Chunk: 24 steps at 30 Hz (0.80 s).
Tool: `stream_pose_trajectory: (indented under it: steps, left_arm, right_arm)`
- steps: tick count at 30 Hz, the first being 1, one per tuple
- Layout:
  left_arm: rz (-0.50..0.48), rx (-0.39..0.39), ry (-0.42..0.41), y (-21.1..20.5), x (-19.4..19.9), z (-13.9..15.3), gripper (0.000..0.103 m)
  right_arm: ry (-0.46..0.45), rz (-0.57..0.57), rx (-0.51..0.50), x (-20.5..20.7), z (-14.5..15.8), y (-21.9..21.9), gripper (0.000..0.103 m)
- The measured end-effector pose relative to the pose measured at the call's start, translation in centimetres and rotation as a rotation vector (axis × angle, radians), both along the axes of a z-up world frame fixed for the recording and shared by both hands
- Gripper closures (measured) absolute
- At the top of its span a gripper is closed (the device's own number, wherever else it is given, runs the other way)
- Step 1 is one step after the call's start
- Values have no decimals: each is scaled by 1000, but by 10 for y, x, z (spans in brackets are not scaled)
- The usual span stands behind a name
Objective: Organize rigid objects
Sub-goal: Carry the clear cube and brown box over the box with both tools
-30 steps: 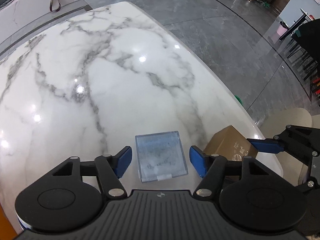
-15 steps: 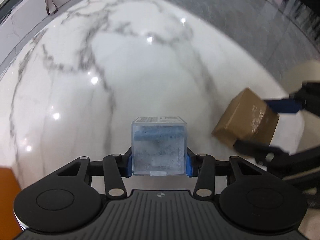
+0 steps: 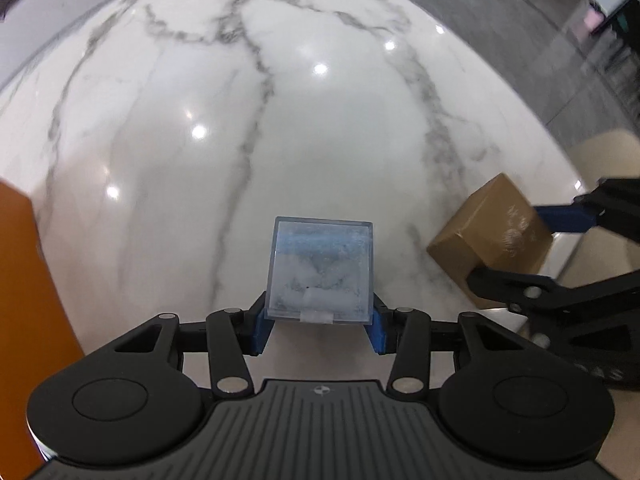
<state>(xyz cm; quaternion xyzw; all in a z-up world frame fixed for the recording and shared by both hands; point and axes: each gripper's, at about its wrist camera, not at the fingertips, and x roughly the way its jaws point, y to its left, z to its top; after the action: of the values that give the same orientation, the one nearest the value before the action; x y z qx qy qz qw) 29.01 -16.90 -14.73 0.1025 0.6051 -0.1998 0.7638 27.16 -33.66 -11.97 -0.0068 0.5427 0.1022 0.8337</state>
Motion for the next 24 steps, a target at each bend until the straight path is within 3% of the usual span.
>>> stream_pose_trajectory:
  steps: [5,11,18,24]
  left_arm:
    - [-28,-40,-80,11,-25,35,50]
    - [-12,-113,-157,44,-54,96,50]
    - [12,-102,-250,105,-91,162,50]
    - [105,-55,-274,170,-110,181,50]
  right_arm:
    - [2,-23,-4,-11,10,-1,42]
    - [-88,19,-2,-32,54,14,42]
    - [-218,195,63,-58,125,69,42]
    - [-265,368,146,-69,169,138,42]
